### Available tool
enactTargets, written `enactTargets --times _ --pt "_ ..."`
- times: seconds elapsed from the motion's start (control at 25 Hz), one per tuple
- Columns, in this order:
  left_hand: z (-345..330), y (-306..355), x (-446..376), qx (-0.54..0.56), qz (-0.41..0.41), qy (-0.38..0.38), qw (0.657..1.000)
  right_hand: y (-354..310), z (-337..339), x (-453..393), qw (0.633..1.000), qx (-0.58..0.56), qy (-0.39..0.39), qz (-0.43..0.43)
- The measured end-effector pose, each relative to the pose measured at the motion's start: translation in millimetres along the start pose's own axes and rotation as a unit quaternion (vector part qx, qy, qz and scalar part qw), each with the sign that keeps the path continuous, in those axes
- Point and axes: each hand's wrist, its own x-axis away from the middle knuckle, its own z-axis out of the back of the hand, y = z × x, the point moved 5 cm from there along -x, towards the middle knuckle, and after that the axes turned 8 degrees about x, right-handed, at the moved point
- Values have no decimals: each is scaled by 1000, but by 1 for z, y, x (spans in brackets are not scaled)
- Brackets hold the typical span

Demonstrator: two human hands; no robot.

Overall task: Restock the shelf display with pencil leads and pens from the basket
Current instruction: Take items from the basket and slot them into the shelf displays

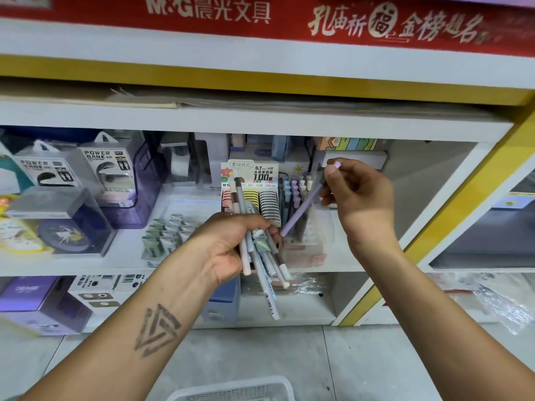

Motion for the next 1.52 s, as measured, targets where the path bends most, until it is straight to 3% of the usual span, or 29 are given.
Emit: enactTargets --times 0.12,0.28,0.4,0.8,1.28,1.52 --pt "4 2 -2 19 -6 6 1000 1 -3 1 992 111 -18 61" --pt "2 1 -4 24 -12 0 1000 3 -16 19 928 282 -100 222" --pt "-2 -2 -3 31 -11 -1 999 9 -21 26 900 331 -135 251" --pt "-6 -5 -2 25 -23 0 999 14 -18 29 899 326 -186 227" --pt "-6 -1 -2 28 -37 -10 999 17 -8 19 930 294 -156 157" --pt "-3 3 -4 38 -45 -5 998 13 -9 23 918 314 -164 176"
